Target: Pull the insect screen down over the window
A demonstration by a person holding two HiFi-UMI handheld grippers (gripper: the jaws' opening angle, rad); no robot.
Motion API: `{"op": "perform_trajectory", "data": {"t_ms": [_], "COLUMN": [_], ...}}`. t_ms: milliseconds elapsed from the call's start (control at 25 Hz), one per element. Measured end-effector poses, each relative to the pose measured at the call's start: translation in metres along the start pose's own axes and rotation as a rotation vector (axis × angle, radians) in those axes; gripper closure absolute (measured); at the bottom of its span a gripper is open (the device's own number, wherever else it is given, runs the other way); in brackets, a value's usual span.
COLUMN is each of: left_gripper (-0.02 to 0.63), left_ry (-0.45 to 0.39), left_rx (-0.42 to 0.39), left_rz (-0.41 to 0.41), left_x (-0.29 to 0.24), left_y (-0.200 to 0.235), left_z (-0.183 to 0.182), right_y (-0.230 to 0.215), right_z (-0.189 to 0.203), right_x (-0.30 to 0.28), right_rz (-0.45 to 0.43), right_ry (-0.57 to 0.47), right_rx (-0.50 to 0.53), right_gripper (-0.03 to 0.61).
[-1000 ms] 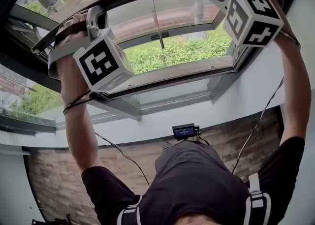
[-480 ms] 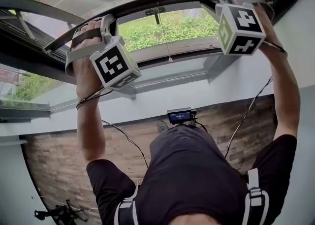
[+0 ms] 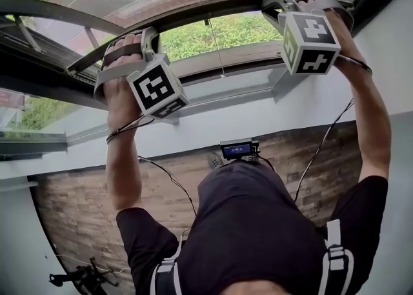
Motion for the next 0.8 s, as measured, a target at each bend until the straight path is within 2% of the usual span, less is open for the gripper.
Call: {"op": "perform_trajectory", "data": {"t_ms": [120,280,400,520,680,800], "left_gripper": [0.598,0.598,0.598,0.598,0.598,0.598], "left_ry": [-0.007,0.011,0.005,-0.005,0.02,0.023], "left_rx": [0.014,-0.006,0.001,0.044,0.022,0.015], "left_rz": [0.019,-0.003,0.067,0.132,0.1,0.113], "left_x": [0.0,0.0,-0.005,-0.014,-0.018,-0.019], "left_y": [0.004,-0.001,-0.037,-0.077,-0.083,-0.096], "left_z": [-0.003,-0.005,-0.006,-0.008,-0.011,-0.014], "right_y": [-0.007,-0.003,0.019,0.044,0.049,0.055], "right_z": [0.0,0.002,0.003,0.005,0.004,0.002], "right_x": [0.007,0.005,-0.025,-0.061,-0.068,-0.076], "right_rz": [-0.03,-0.013,-0.042,-0.086,-0.056,-0.057], "right_ry": [0.001,-0.005,0.015,0.027,0.037,0.034], "right_rx": [0.011,-0.026,-0.029,-0.03,-0.037,-0.041], "right_gripper": [0.555,0.558,0.558,0.558,0.558,0.558]}}
Point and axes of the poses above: the fingertips, and each gripper's own axes: x backward along the fingers, y to its left, z out of its underside, the point moved 8 cm from there along x, backward along the fingers, and after that the axes turned 14 degrees about -z, right-handed, at the moved point
